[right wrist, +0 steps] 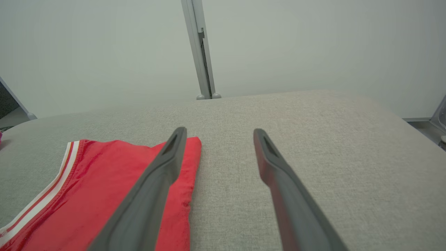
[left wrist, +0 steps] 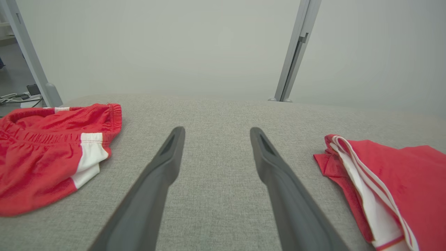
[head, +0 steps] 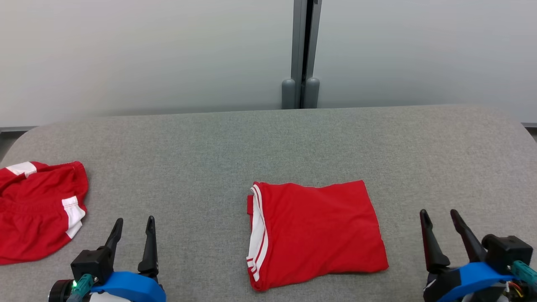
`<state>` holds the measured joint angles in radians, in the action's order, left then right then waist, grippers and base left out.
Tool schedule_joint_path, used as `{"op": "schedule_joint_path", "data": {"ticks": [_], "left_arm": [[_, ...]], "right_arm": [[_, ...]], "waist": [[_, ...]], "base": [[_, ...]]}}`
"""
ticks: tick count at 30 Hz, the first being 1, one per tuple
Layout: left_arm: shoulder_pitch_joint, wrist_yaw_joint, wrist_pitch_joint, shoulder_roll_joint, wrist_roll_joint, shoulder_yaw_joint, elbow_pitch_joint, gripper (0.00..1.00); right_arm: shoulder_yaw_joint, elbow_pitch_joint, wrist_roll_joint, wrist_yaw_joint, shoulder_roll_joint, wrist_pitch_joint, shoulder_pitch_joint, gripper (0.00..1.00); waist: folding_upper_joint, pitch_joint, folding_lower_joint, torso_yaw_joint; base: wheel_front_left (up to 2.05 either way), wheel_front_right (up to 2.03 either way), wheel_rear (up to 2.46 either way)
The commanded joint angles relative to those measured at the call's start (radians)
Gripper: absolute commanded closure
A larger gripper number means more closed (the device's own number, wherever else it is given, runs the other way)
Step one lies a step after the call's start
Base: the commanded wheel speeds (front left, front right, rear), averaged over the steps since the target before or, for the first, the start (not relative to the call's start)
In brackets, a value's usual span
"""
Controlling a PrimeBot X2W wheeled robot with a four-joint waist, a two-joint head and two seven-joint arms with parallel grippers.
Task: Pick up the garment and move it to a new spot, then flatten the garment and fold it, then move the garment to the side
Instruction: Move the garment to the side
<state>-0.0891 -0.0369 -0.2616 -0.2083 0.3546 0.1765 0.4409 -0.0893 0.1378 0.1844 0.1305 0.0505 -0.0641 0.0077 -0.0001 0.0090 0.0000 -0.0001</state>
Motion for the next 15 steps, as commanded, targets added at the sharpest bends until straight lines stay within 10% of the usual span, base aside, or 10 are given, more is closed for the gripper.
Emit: {"op": "schedule_joint_path", "data": {"ticks": [1,15], "left_arm": [[-0.014,-0.003,-0.005,0.000,-0.005,-0.003,0.000,0.00],[-0.048,-0.012,-0.005,-0.009,-0.040,-0.023,-0.055,0.00]], "right_arm": [[0.007,0.001,0.004,0.000,0.000,0.002,-0.008,0.00],[0.079,0.175,0.027,0.000,0.000,0.418,-0.240,0.00]], "waist": [[0.0001,0.003,0.0000,0.001],[0.0001,0.073,0.0000,0.011]], "base": [[0.00,0.00,0.00],[0.00,0.00,0.00]]}}
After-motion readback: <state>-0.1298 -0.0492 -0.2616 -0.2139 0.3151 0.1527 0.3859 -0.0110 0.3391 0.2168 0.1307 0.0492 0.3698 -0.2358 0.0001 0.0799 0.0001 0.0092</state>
